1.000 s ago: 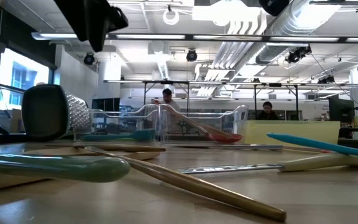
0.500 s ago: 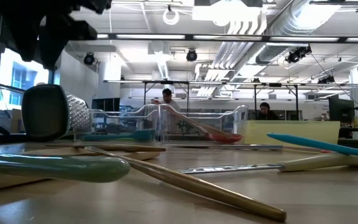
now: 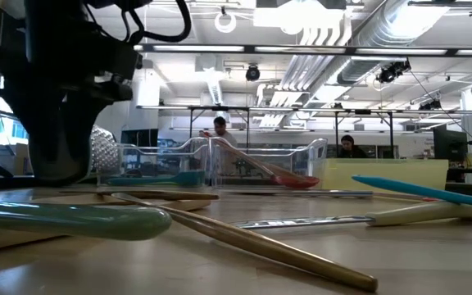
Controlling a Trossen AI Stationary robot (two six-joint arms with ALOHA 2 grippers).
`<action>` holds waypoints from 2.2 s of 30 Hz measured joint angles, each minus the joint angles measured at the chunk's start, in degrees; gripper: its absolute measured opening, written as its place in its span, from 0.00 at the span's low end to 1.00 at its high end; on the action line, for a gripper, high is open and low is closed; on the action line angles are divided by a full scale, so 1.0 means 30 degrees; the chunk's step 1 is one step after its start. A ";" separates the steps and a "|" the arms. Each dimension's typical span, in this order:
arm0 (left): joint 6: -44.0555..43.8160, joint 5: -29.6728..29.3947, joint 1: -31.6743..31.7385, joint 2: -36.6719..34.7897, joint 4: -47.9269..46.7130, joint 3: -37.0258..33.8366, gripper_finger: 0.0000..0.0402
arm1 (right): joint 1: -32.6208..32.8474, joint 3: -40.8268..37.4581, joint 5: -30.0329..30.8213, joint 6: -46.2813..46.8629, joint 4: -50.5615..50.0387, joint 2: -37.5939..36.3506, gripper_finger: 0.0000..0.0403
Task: Pick & Place Kitchen Items
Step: Put the top gold knife into the yellow bin
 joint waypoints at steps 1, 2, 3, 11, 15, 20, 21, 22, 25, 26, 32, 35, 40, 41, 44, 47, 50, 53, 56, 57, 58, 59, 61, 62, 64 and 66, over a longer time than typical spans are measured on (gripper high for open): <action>0.0123 -0.0018 -0.0007 0.0000 0.0287 -0.0115 0.36 | 0.0166 0.0000 0.0249 0.0000 0.0008 0.0000 0.63; 0.0189 -0.0062 -0.0003 0.0000 0.0552 -0.0208 0.36 | 0.0245 0.0000 0.0508 -0.0007 0.0035 -0.0007 0.63; 0.0226 -0.0146 0.0000 0.0000 0.0771 -0.0269 0.36 | 0.0290 0.0000 0.0666 -0.0015 0.0036 -0.0007 0.63; 0.0864 -0.0099 0.0007 0.0000 0.0938 -0.0275 0.36 | 0.0268 0.0007 0.1021 -0.0130 0.0015 -0.0015 0.63; 0.0864 -0.0028 0.0009 0.0244 0.1185 -0.0299 0.36 | 0.0226 0.0007 0.1061 -0.0529 0.0000 -0.0015 0.63; 0.0864 -0.0104 0.0007 0.0501 0.1876 -0.0553 0.36 | 0.0217 0.0015 0.1073 -0.0723 -0.0009 -0.0015 0.63; 0.0864 -0.0139 0.0007 0.0521 0.1701 -0.0685 0.36 | 0.0211 0.0015 0.1078 -0.0721 -0.0023 -0.0015 0.63; 0.0845 -0.0155 0.0007 0.0510 0.1537 -0.0779 0.36 | 0.0211 0.0022 0.1078 -0.0721 -0.0055 -0.0015 0.63; 0.0726 -0.0107 0.0015 0.0590 0.2263 -0.1105 0.36 | 0.0211 0.0029 0.1078 -0.0724 -0.0138 -0.0015 0.63; 0.0725 -0.0113 0.0015 0.0590 0.2136 -0.1242 0.36 | 0.0211 0.0029 0.1075 -0.0721 -0.0138 -0.0018 0.63; 0.0718 -0.0019 0.0015 0.0597 0.2828 -0.1742 0.36 | 0.0211 0.0029 0.1064 -0.0721 -0.0232 -0.0022 0.63; 0.0718 -0.0019 0.0015 0.0597 0.3195 -0.1924 0.36 | 0.0211 0.0029 0.0989 -0.0721 -0.0265 -0.0022 0.63; 0.0718 -0.0053 0.0015 0.0597 0.3460 -0.2189 0.36 | 0.0211 0.0029 0.0984 -0.0721 -0.0270 -0.0022 0.63; 0.0731 -0.0122 0.0015 0.0597 0.3397 -0.2199 0.36 | 0.0211 0.0029 0.0984 -0.0721 -0.0265 -0.0022 0.63; 0.0913 -0.0193 0.0022 0.0597 0.3582 -0.2199 0.36 | 0.0118 0.0029 0.0977 -0.0721 -0.0270 -0.0022 0.63; 0.1243 -0.0770 0.0021 0.0597 0.3611 -0.2199 0.36 | -0.0139 0.0029 0.0562 -0.0688 -0.0271 -0.0022 0.63; 0.1236 -0.1017 0.0071 0.0597 0.3619 -0.2199 0.36 | -0.0314 0.0029 0.0390 -0.0667 -0.0273 -0.0022 0.63; 0.1221 -0.0282 0.0400 0.0597 0.3611 -0.2199 0.36 | -0.0463 0.0029 0.0260 -0.0656 -0.0270 -0.0022 0.63; 0.1225 -0.0015 0.0685 0.0597 0.3597 -0.2199 0.36 | -0.0623 0.0029 0.0052 -0.0656 -0.0277 -0.0022 0.63; 0.1228 -0.0023 0.0734 0.0597 0.3600 -0.2199 0.36 | -0.0657 0.0029 0.0047 -0.0656 -0.0277 -0.0022 0.63; 0.1288 -0.0006 0.0862 0.0597 0.3604 -0.2199 0.36 | -0.0667 0.0029 0.0044 -0.0656 -0.0277 -0.0022 0.63; 0.1318 0.0049 0.0906 0.0597 0.3604 -0.2199 0.36 | -0.0678 0.0029 0.0051 -0.0658 -0.0284 -0.0022 0.63; 0.1343 0.0262 0.0921 0.0597 0.3610 -0.2199 0.36 | -0.0678 0.0029 0.0051 -0.0699 -0.0291 -0.0022 0.63; 0.1385 0.0272 0.0933 0.0597 0.3604 -0.2199 0.36 | -0.0678 0.0029 0.0052 -0.0705 -0.0314 -0.0022 0.63; 0.1700 0.0427 0.0903 0.0597 0.3611 -0.2199 0.36 | -0.0792 0.0029 -0.0007 -0.0702 -0.0421 -0.0022 0.63; 0.1789 0.0545 0.0882 0.0597 0.3611 -0.2199 0.36 | -0.0907 0.0029 -0.0069 -0.0670 -0.0491 -0.0022 0.63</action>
